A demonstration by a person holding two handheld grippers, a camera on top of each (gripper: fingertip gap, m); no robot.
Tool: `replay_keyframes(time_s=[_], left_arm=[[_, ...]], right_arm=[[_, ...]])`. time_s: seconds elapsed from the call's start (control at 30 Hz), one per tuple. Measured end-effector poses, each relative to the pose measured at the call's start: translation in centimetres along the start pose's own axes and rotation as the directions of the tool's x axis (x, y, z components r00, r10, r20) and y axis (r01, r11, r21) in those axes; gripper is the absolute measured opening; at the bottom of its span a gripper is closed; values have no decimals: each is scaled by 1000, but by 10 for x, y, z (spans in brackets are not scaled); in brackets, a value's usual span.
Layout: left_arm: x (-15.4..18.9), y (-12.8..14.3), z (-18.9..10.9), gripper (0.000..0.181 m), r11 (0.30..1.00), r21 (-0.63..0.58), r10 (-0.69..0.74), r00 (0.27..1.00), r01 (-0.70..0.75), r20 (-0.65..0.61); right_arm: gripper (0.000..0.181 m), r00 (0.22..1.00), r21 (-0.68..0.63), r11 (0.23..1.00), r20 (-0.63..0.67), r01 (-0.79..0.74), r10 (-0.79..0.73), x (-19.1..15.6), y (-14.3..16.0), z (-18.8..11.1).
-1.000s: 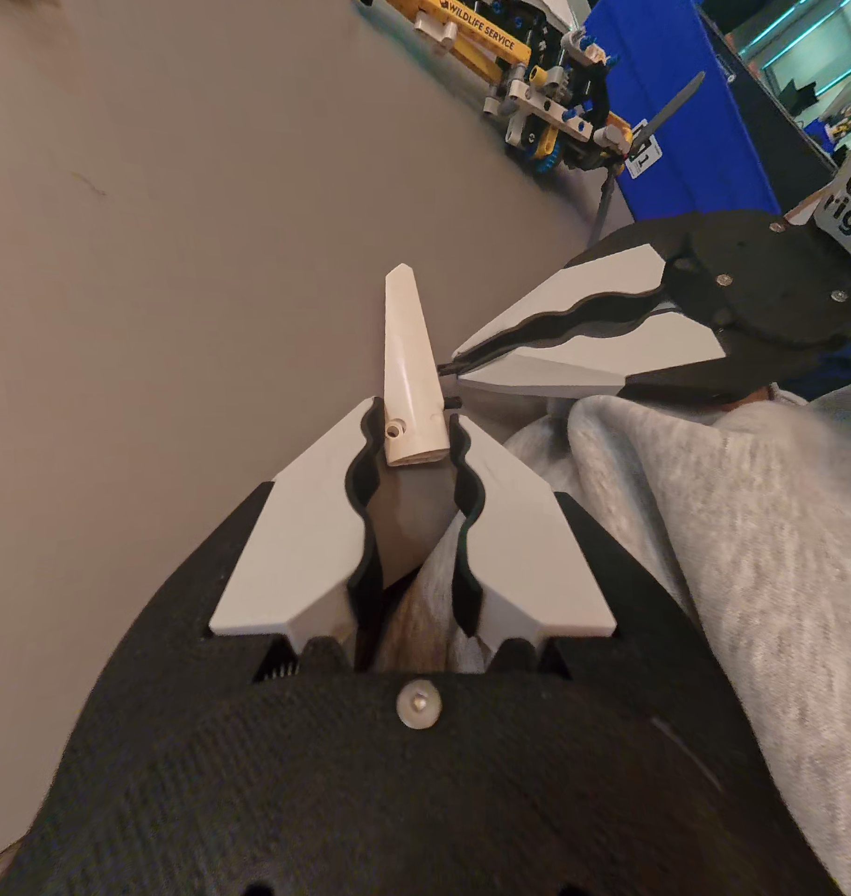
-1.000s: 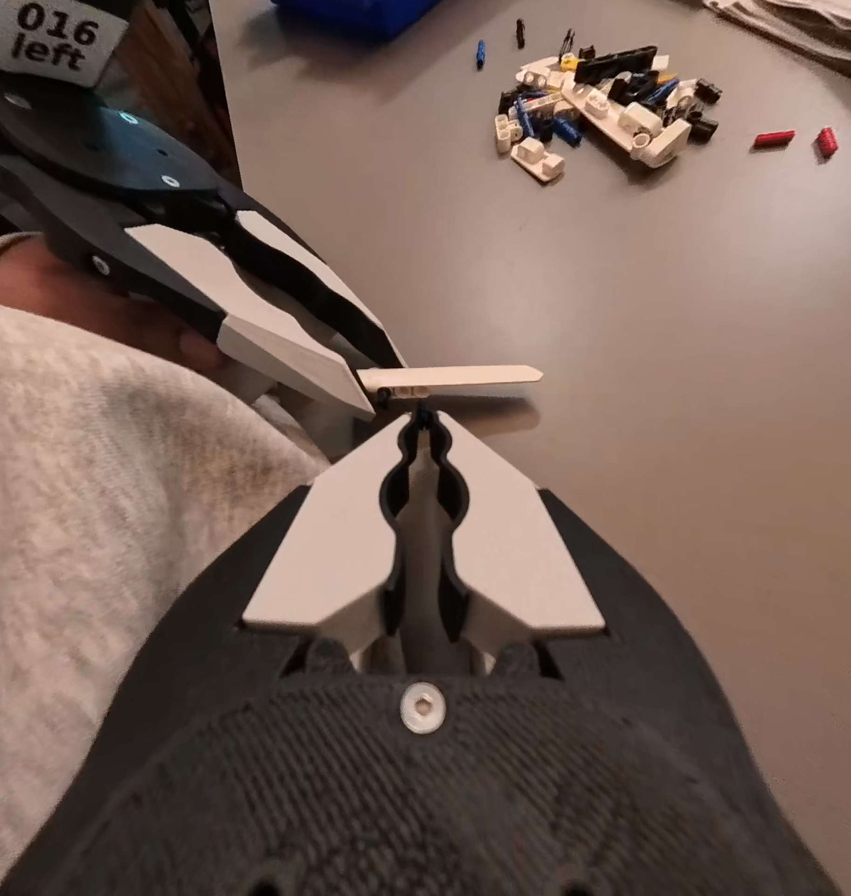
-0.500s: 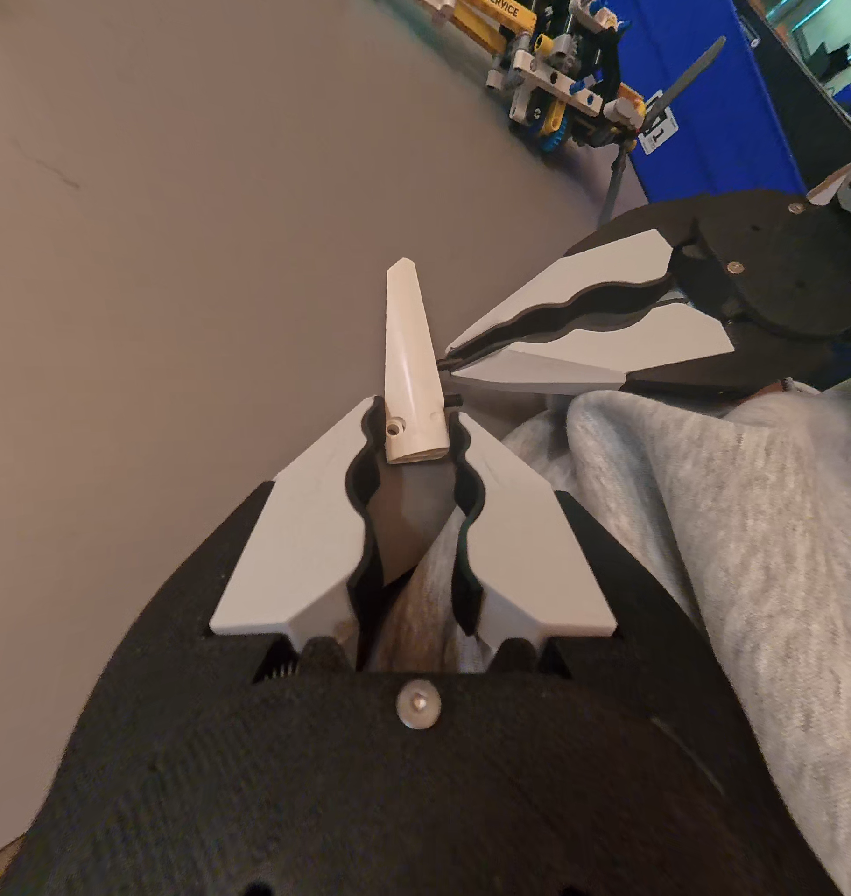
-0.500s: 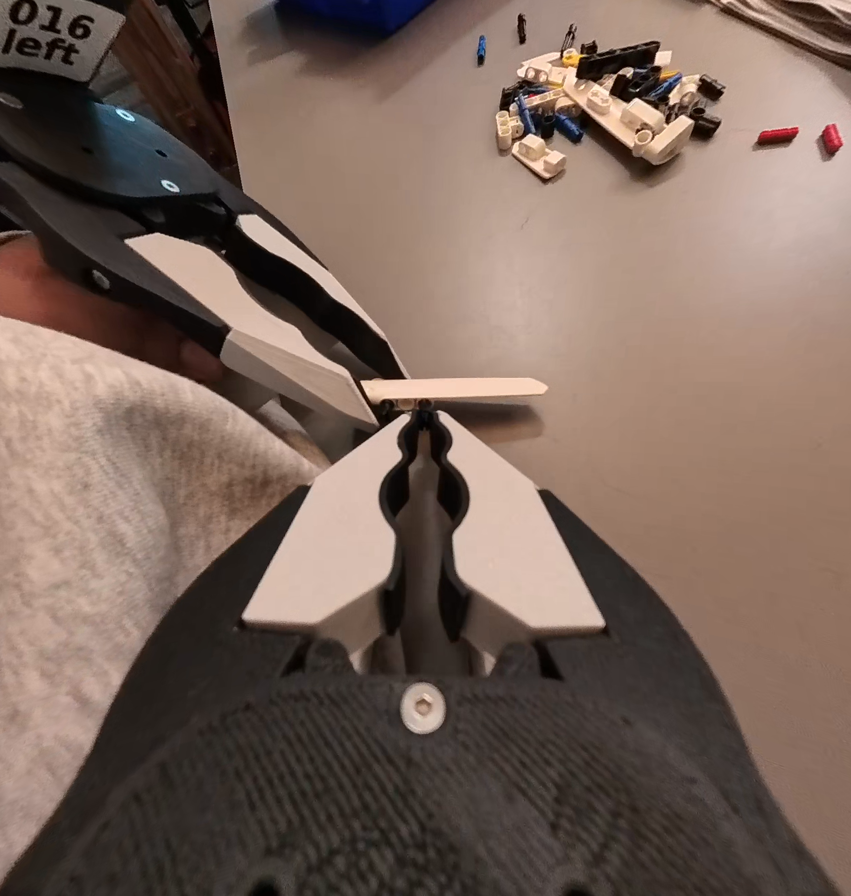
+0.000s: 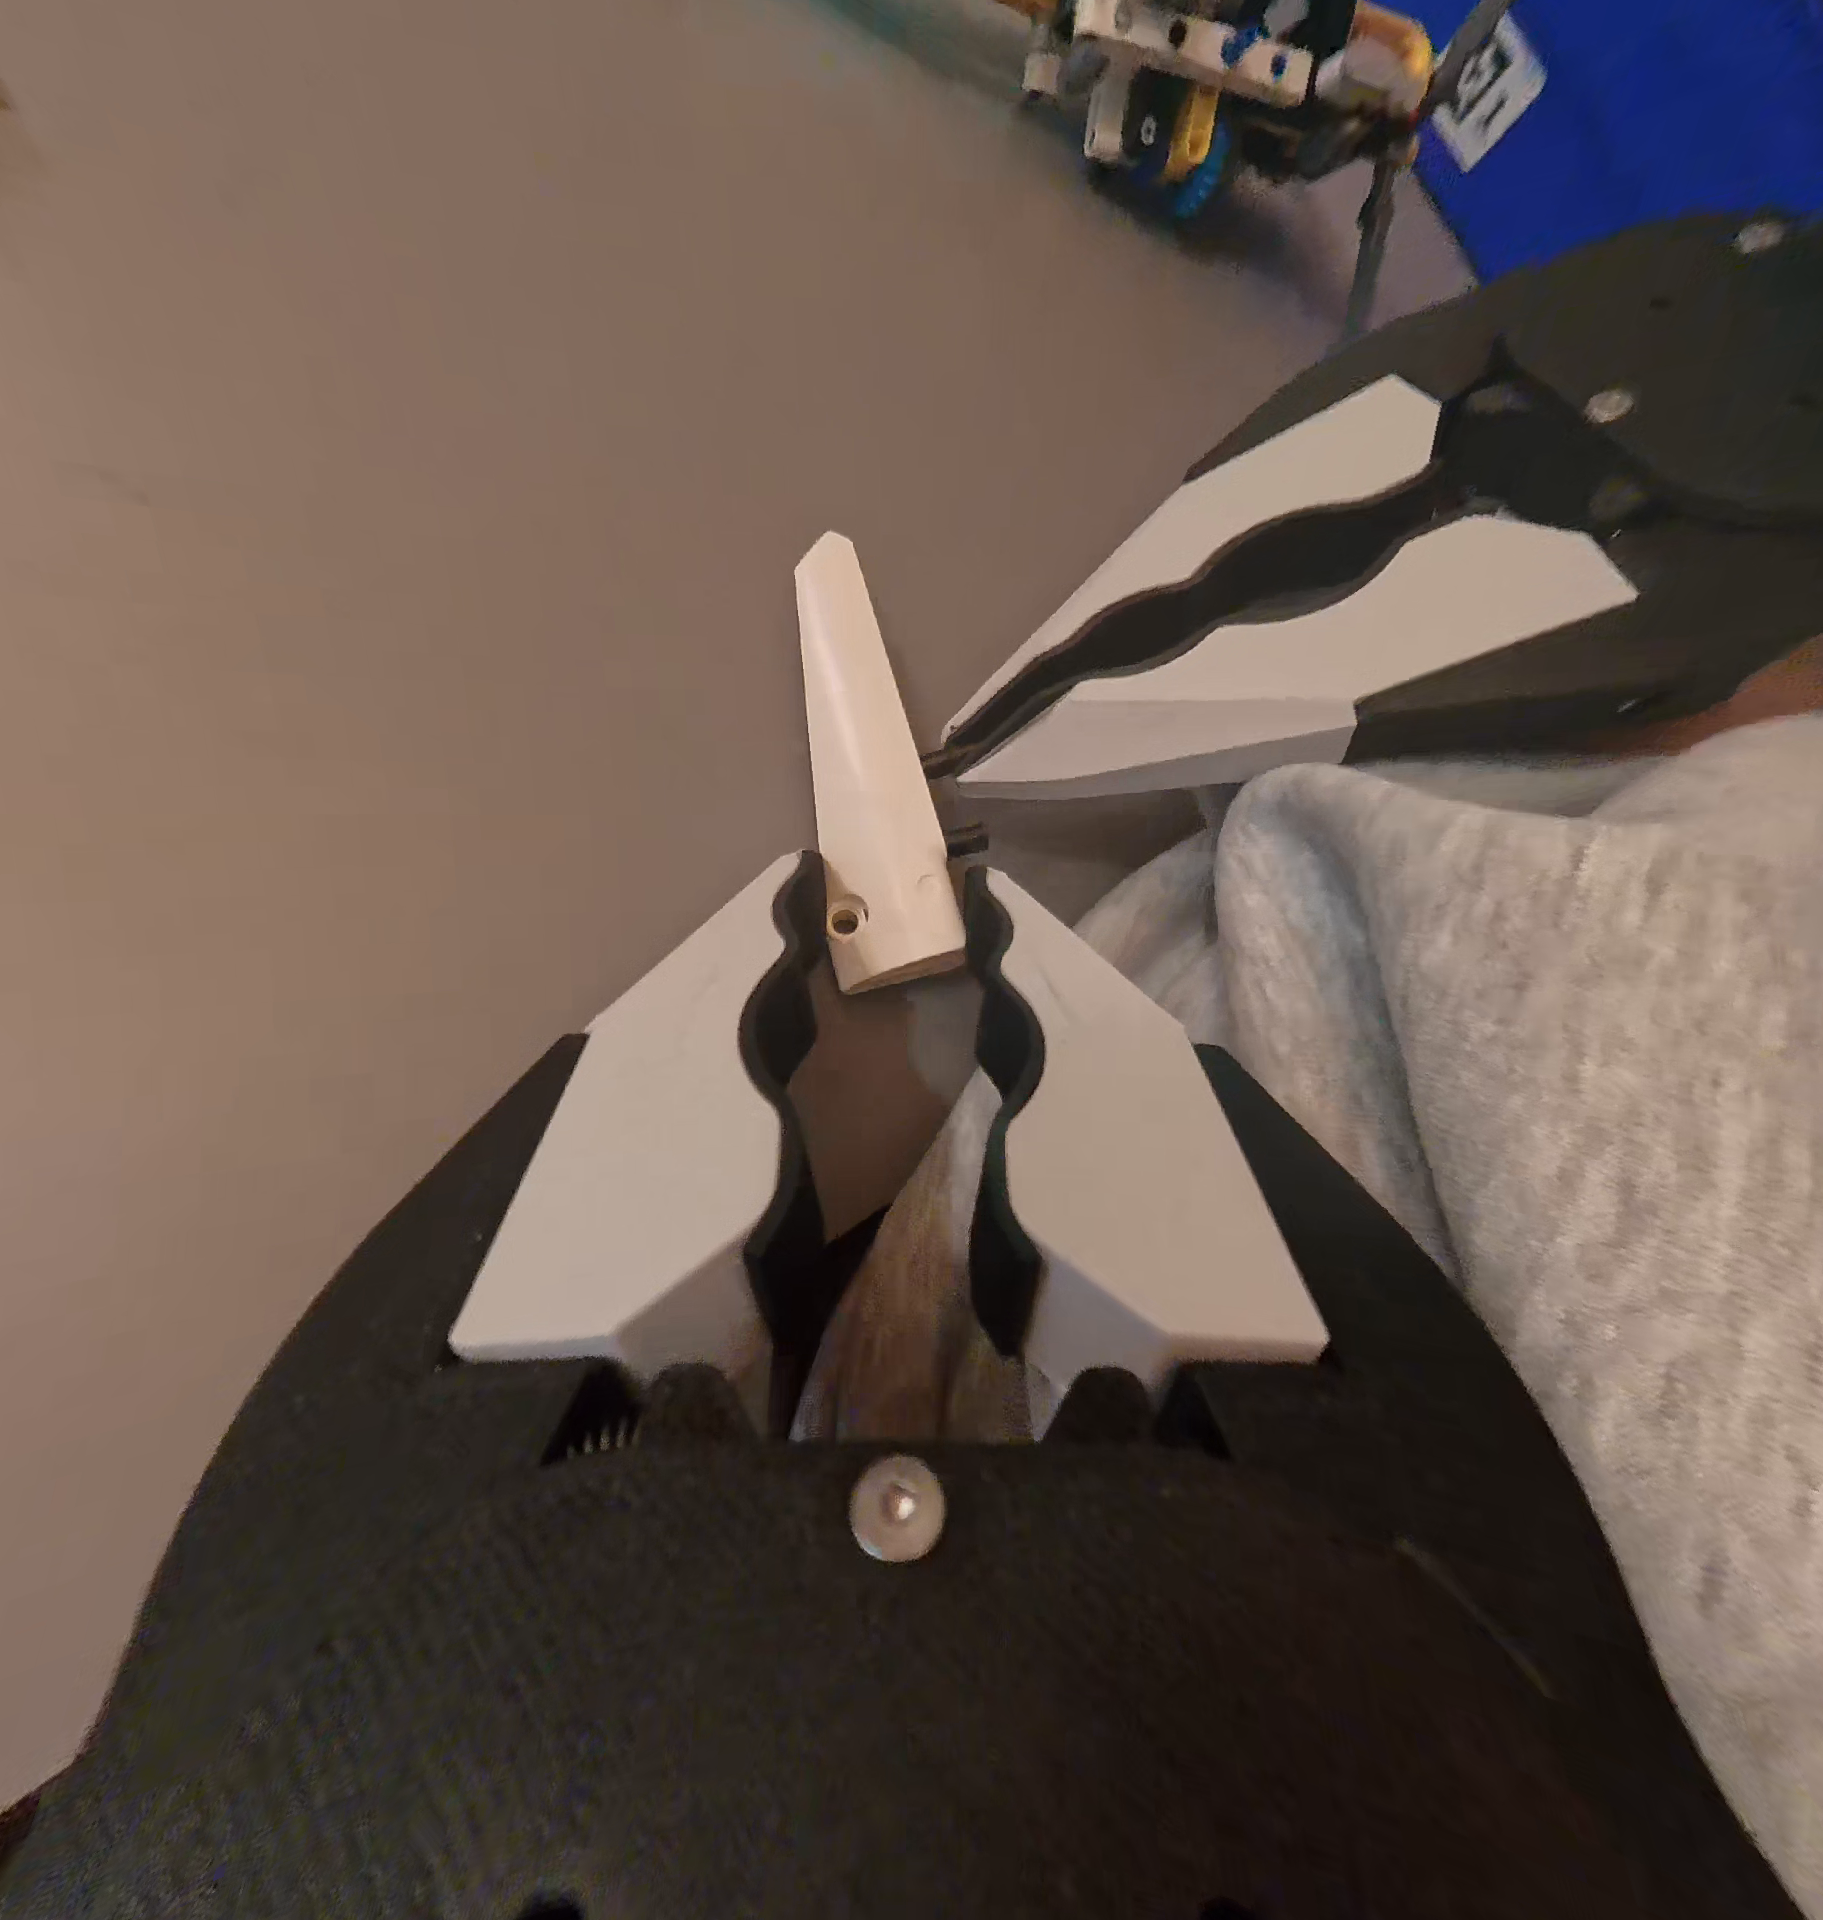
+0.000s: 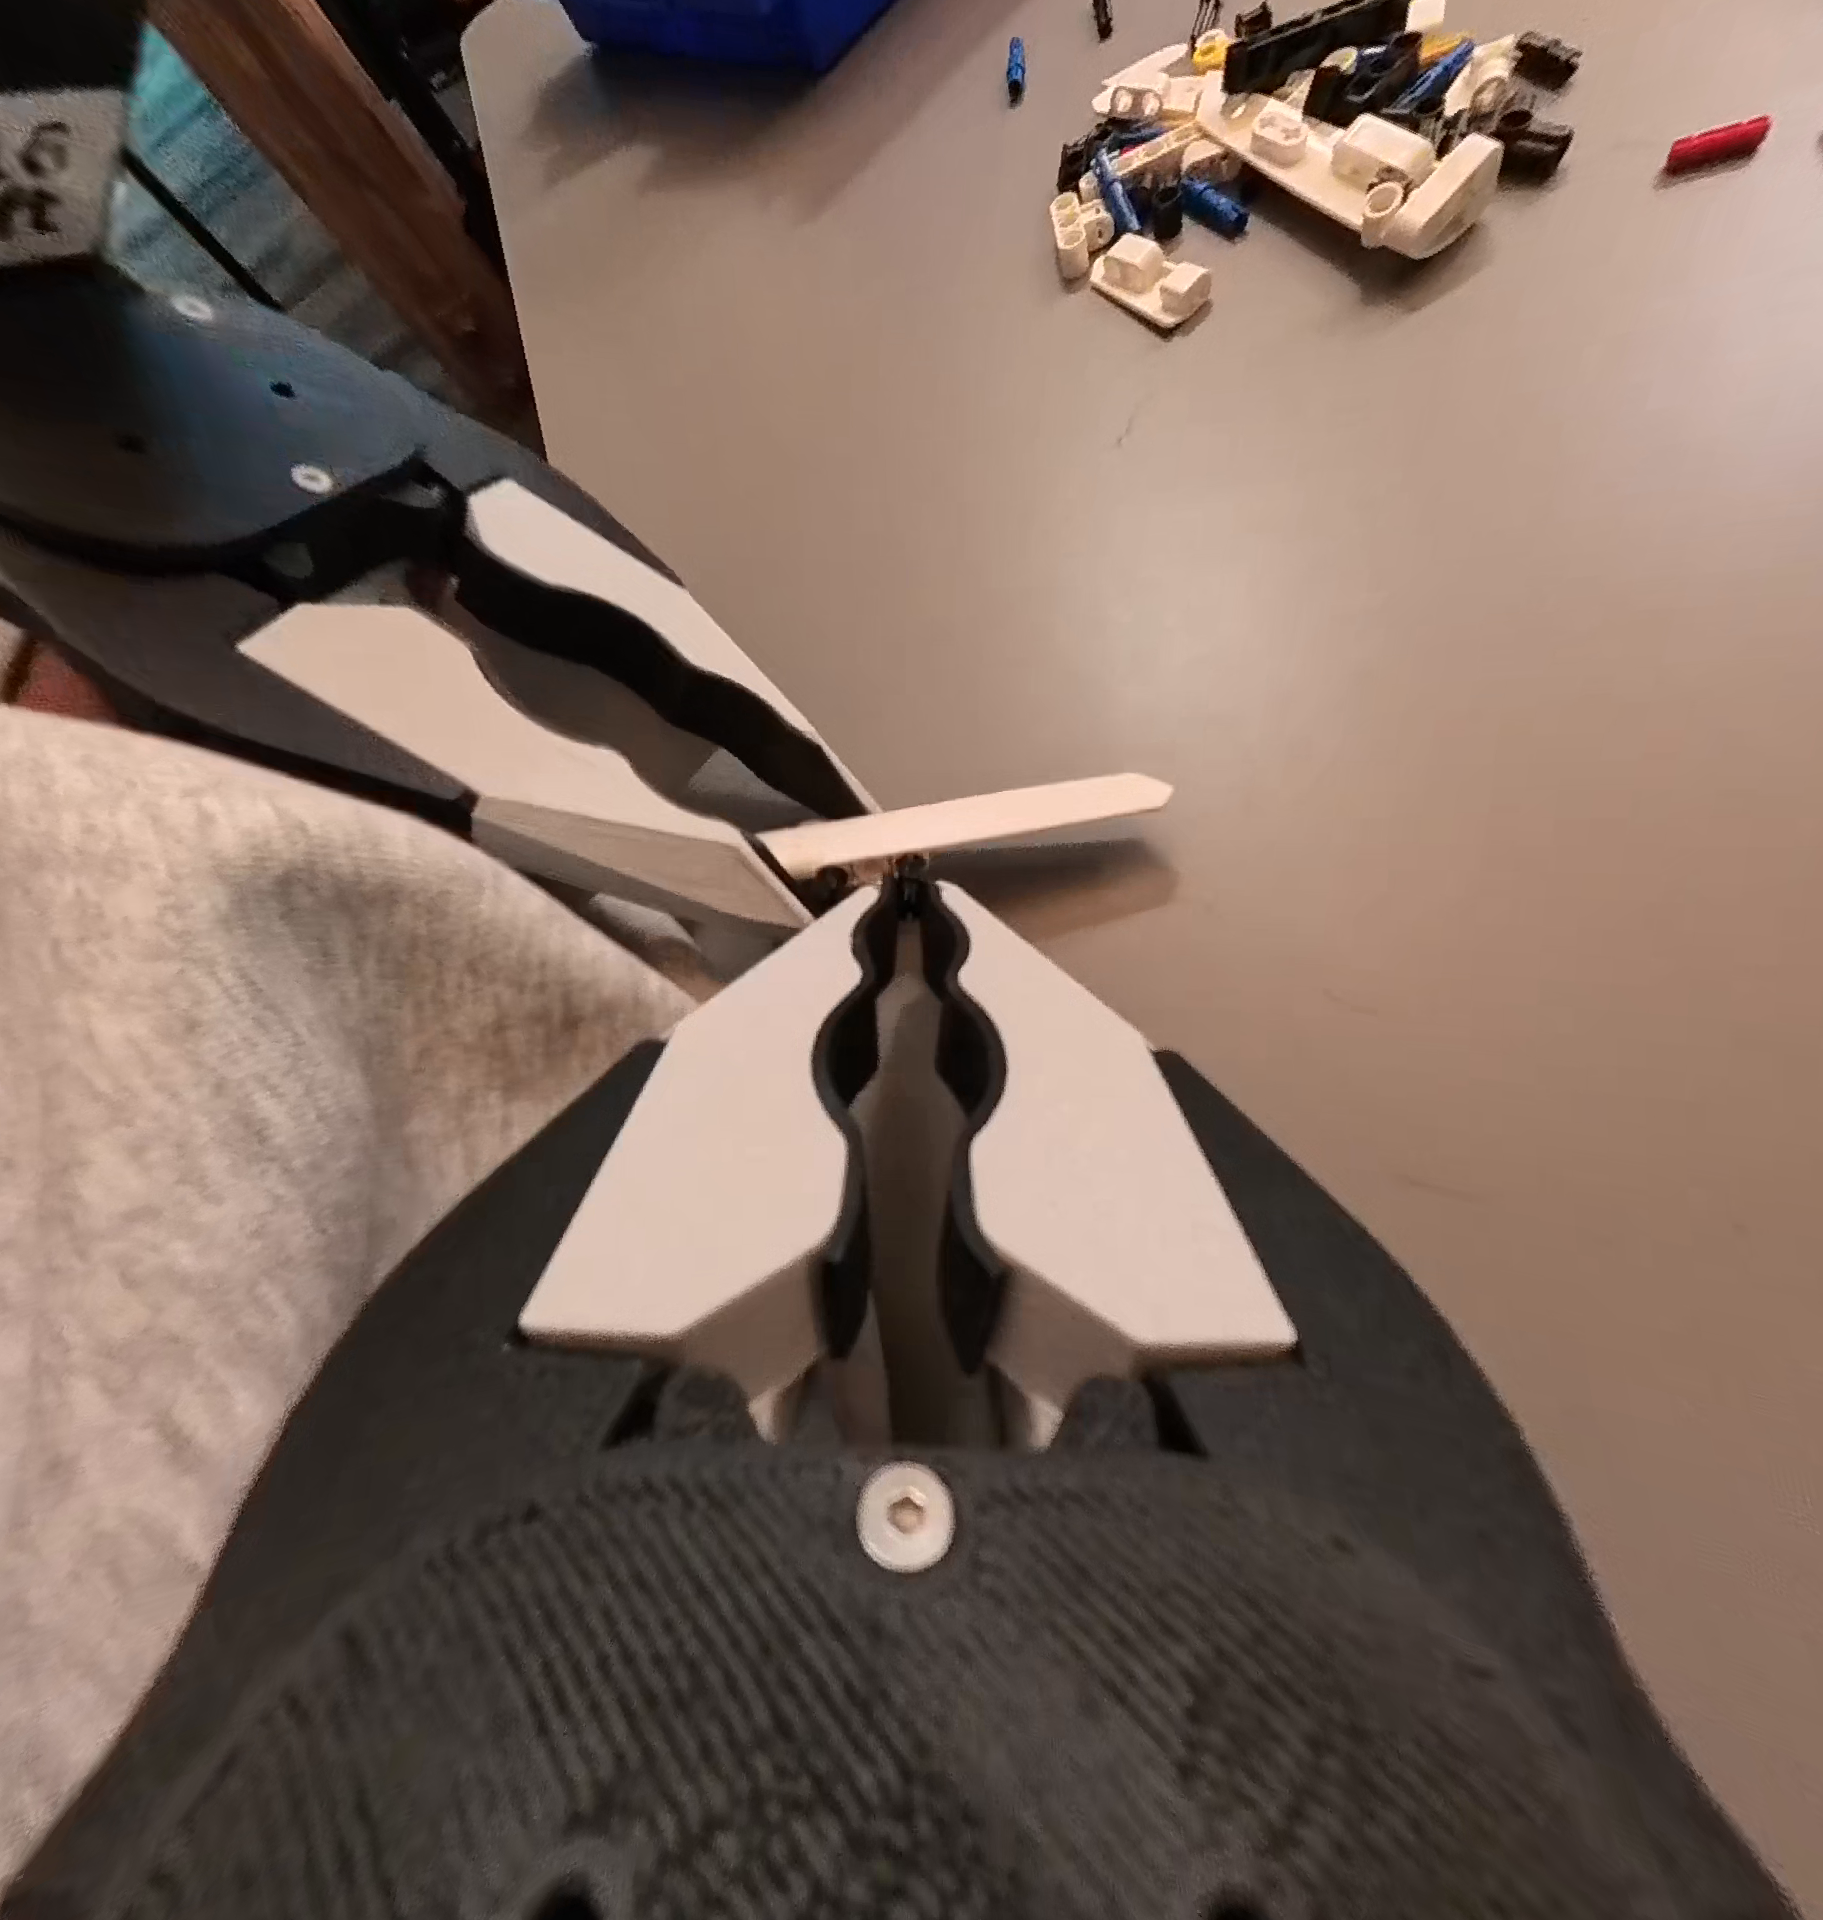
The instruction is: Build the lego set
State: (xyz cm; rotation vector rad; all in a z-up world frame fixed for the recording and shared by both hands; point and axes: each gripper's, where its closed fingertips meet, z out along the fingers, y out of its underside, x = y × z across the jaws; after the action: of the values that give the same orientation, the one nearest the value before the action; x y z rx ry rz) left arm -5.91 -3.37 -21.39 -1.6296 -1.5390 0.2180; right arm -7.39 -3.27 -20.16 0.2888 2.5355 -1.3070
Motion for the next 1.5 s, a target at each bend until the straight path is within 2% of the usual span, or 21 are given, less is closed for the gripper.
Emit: replay_keyframes(time_s=[0.2,0.33,0.6,0.67,0.73,0.93,1.07,1.23,1.33,1.5], left_arm=[[2,3,0,27,999,-14,45,999,-44,21],[2,3,0,27,999,-10,35,999,-35,13],[3,3,1,28,999,-7,34,999,-33,16],[3,3,2,28,1000,-6,31,999,-31,14],[3,3,1,28,1000,-2,29,1000,-29,10],[2,3,2,26,1000,-8,28,1000,-28,7],[1,1,3,29,1000,6,3,1000,-3,-14],[1,0,2,31,999,13,-32,999,33,-38],[-1,0,2,29,1000,2,-11,1000,11,-17],[-1,0,3,30,1000,1,-15,1000,15,-13]], right_arm=[[3,986,-20,988,-68,151,-152,-2,4,-1],[3,986,-22,988,-70,153,-154,-2,4,-1],[3,990,5,990,36,-138,138,-1,5,-2],[3,987,5,988,46,-154,154,0,4,-2],[3,994,-5,994,29,-108,108,-1,6,-2],[3,985,-66,984,-49,164,-167,0,11,0],[3,972,-35,976,-91,213,-216,2,3,-1],[3,998,0,999,-39,49,-49,4,-2,1],[3,1000,-33,999,-22,-14,14,3,5,2],[3,993,0,993,-2,-120,120,5,2,2]])
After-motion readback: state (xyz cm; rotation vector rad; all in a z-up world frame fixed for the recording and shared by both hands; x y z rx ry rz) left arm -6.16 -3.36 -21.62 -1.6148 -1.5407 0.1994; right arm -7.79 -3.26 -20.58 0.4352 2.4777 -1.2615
